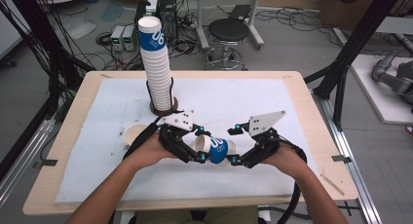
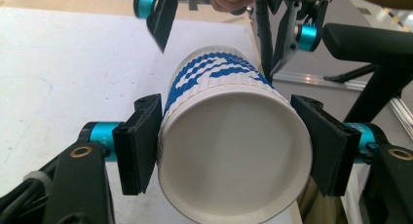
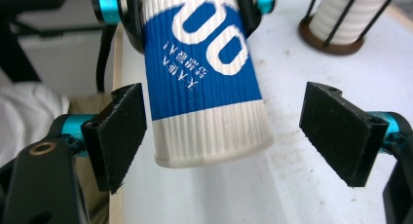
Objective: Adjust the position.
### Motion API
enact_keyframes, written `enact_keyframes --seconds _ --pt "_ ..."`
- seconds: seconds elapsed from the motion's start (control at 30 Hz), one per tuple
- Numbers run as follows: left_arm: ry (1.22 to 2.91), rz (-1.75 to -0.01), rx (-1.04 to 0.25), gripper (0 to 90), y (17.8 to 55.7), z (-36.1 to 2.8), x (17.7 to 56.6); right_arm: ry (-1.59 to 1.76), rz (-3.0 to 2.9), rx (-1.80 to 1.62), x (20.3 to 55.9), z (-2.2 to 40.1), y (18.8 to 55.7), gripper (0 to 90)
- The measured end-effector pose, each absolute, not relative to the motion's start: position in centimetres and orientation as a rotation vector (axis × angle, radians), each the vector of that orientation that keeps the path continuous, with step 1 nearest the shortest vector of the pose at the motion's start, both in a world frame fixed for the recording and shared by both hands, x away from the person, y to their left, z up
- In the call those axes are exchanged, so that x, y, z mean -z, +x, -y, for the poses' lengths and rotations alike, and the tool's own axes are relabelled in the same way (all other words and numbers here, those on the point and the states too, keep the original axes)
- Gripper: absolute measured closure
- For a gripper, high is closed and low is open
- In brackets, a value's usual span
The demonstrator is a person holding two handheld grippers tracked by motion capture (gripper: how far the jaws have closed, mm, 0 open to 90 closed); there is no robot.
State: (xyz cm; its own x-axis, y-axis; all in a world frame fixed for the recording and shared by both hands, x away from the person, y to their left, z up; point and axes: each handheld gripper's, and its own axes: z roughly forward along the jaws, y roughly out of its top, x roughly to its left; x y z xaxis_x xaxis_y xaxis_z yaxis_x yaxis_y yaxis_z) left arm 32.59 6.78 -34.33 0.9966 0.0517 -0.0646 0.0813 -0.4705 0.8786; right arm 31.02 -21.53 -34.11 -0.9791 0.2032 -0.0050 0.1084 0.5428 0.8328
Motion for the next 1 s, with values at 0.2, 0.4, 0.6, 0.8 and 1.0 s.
enact_keyframes --seconds 0.2,0.4,0.6,0.8,1.0 --pt "1.981 -0.144 0.022 30.1 32.6 -7.5 34.9 0.339 -2.548 -1.544 34.8 22.9 30.6 17.7" --pt "1.902 -0.173 0.016 30.0 32.6 -8.2 35.7 0.409 -2.479 -1.638 36.0 24.0 30.2 17.7" --pt "1.832 -0.189 0.025 30.1 32.6 -8.6 36.4 0.471 -2.453 -1.698 37.4 24.6 29.9 14.6" --pt "1.818 -0.189 0.037 30.0 32.6 -8.7 36.7 0.507 -2.462 -1.706 38.4 24.5 29.8 14.7" --pt "1.813 -0.181 0.047 30.0 32.5 -8.5 36.8 0.521 -2.464 -1.715 38.7 24.2 29.7 14.7"
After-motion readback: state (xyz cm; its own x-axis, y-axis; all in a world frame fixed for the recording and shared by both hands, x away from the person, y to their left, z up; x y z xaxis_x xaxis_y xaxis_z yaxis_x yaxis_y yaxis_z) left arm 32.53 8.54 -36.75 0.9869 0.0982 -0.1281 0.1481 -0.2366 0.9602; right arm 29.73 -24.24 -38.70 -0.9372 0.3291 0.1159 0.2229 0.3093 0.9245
